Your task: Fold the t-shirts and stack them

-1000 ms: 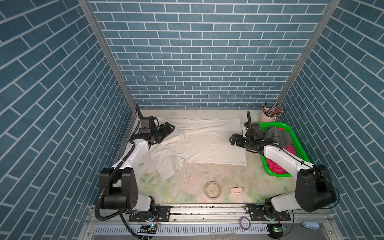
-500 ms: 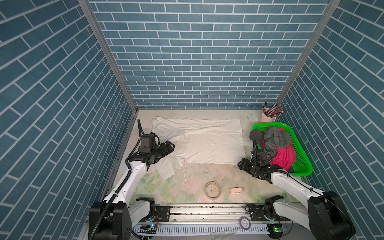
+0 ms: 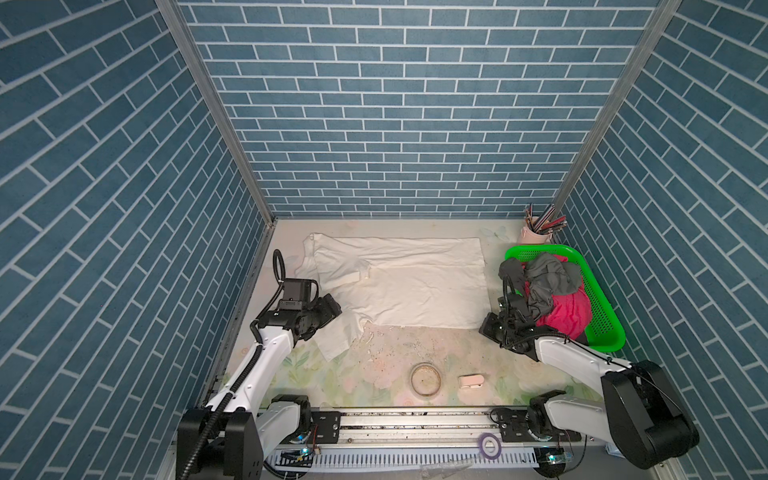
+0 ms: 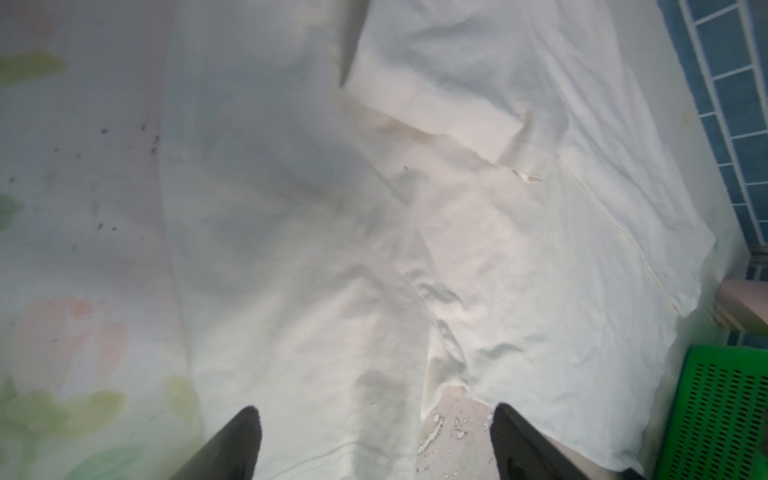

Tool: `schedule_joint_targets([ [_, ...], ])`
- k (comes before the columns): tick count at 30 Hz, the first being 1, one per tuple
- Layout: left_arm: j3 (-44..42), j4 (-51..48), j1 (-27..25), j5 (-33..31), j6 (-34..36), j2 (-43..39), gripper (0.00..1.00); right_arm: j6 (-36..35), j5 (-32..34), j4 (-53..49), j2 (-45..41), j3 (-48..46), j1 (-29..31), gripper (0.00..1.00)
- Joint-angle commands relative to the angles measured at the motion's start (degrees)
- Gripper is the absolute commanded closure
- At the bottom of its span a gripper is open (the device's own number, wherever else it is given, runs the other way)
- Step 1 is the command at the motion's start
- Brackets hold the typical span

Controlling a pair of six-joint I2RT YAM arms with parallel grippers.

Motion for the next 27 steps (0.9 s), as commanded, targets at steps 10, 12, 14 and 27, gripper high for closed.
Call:
schedule_joint_targets([
  [10,-3.14,-11.80,-9.90,-1.83,-22.04,-3.96,0.15,-6.05,-1.28,4.41,7.47,8.89,0.12,1.00],
  [12,-4.97,-10.80,-13.77,-1.10,-29.11,-5.10,0.16,-6.14,-1.99,5.15,8.35,9.05,0.08,1.00],
  [14,-7.55,-8.44,-16.91,0.12,-35.73,-6.12,0.18,-6.37,-2.31,5.67,8.83,9.16,0.14,1.00],
  [27,-14.38,1.60,-20.35,-3.09,-55.82,-5.42,0.27,-7.98,-4.08,6.20,7.57,8.58,0.14,1.00],
])
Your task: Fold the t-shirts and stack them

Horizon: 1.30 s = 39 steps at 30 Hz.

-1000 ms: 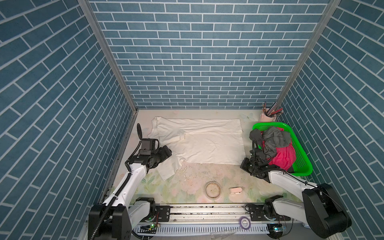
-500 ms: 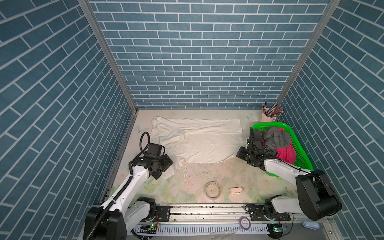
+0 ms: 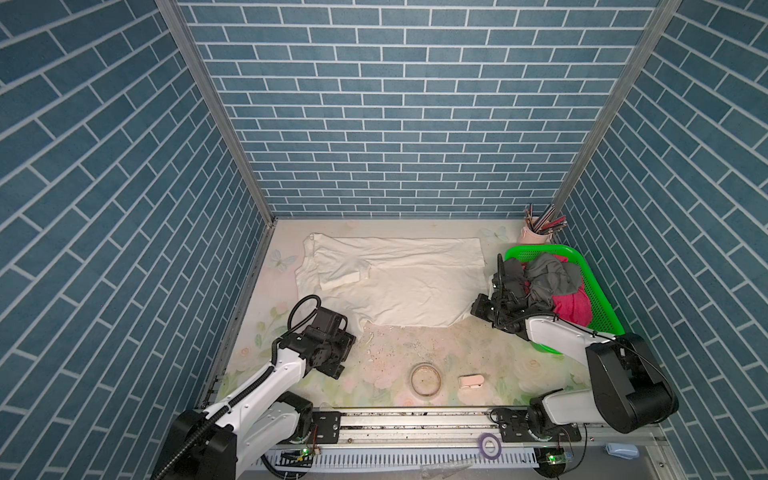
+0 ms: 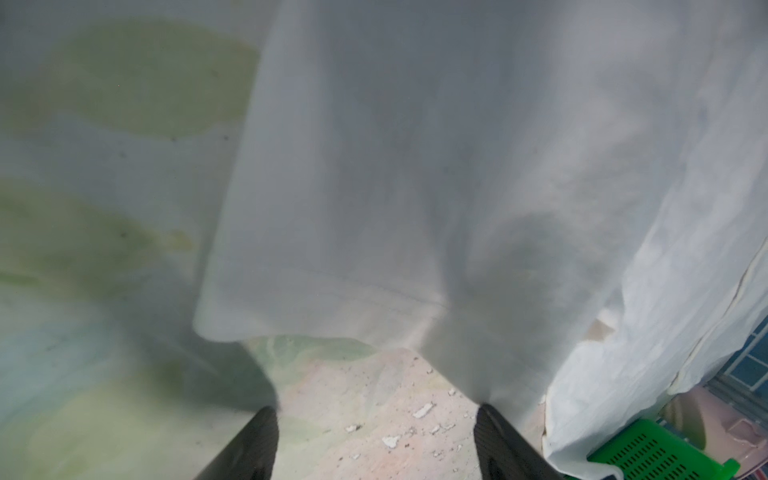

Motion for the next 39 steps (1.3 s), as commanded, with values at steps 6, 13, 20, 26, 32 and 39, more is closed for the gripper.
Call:
schedule_joint_targets([
  [6,-6.76,7.32,-0.68,-5.54,-12.52,-1.77,0.41,-1.82,-1.56,1.82,-1.98,-0.25,0.13,1.00],
  [13,-7.91,7.81,-0.72,-7.73,-12.99,2.09,0.48,-2.00,-2.21,1.91,-3.03,-0.56,0.16,1.00],
  [20,-8.56,4.91,-0.03,-12.22,-14.84,1.67,0.68,-2.15,-1.77,1.35,-5.14,-0.21,0.18,1.00],
  [26,-11.43,6.38,1.39,-13.08,-13.84,1.28,0.90,-2.17,-1.06,0.52,-6.48,0.13,0.04,1.00],
  [32,-12.39,8.80,2.50,-13.88,-11.41,1.15,1.00,-2.35,-0.86,0.04,-7.51,0.24,-0.07,1.00],
  [39,-1.52,0.10,2.98,-24.69,-0.39,-1.98,1.00,-4.08,0.21,-2.66,-8.64,1.41,-0.06,1.00],
])
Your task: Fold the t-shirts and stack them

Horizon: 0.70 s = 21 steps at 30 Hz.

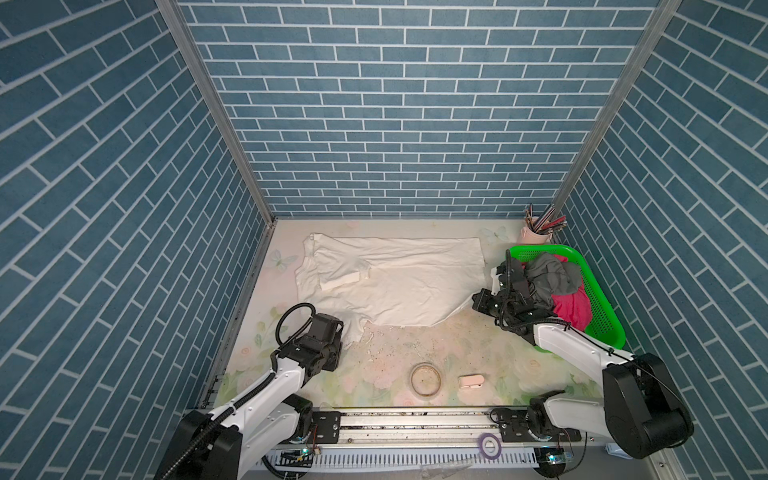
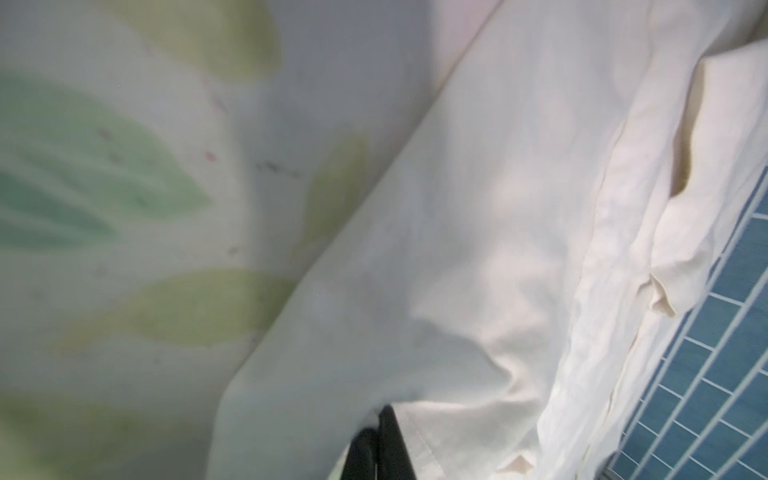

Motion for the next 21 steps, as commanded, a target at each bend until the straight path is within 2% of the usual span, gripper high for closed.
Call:
schedule_joint_targets([
  [1,6.74,-12.68,0.68,-10.88,7.41,-0.69,1.00,-3.07,2.16,-3.62,-1.49,1.96,0.00,1.00],
  [9,16.44,-16.84,1.66,-12.92,17.23,3.27,1.00,-5.43,4.46,-7.74,-1.55,4.28,-0.06,1.00],
  [21,22.36,-17.15,3.08,-14.68,23.96,4.65,1.00,-7.09,6.87,-10.55,-1.00,6.42,-0.21,1.00],
])
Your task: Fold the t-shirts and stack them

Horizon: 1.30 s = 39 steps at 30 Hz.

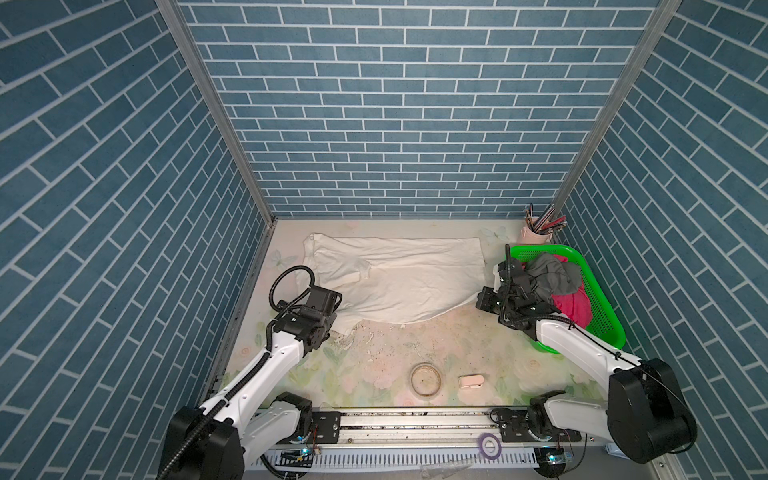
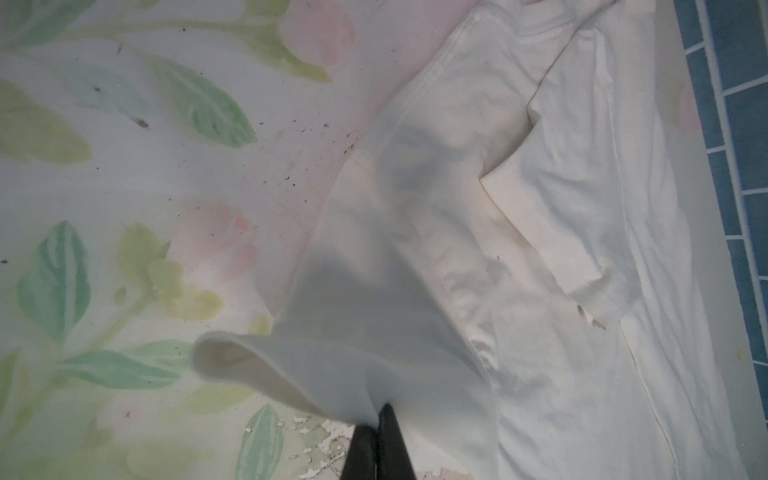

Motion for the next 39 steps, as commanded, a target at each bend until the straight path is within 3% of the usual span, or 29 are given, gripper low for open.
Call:
schedule_joint_targets([
  [1,4.19,-2.02,0.55,-3.91,4.39,0.26,1.00,-2.67,2.31,-2.22,0.25,2.52,-0.08,1.00],
  [13,12.87,-1.29,0.80,-7.21,13.08,5.57,1.00,-5.25,1.75,-4.33,4.69,7.78,-1.34,1.00],
  [24,24.77,1.27,2.07,-7.53,24.43,21.44,1.00,-6.41,-1.49,-2.97,14.71,14.18,-4.99,1.00],
  [39,39.83,1.82,2.83,-8.82,30.96,40.82,1.00,-9.15,-2.73,-3.69,30.71,26.33,-7.04,1.00],
])
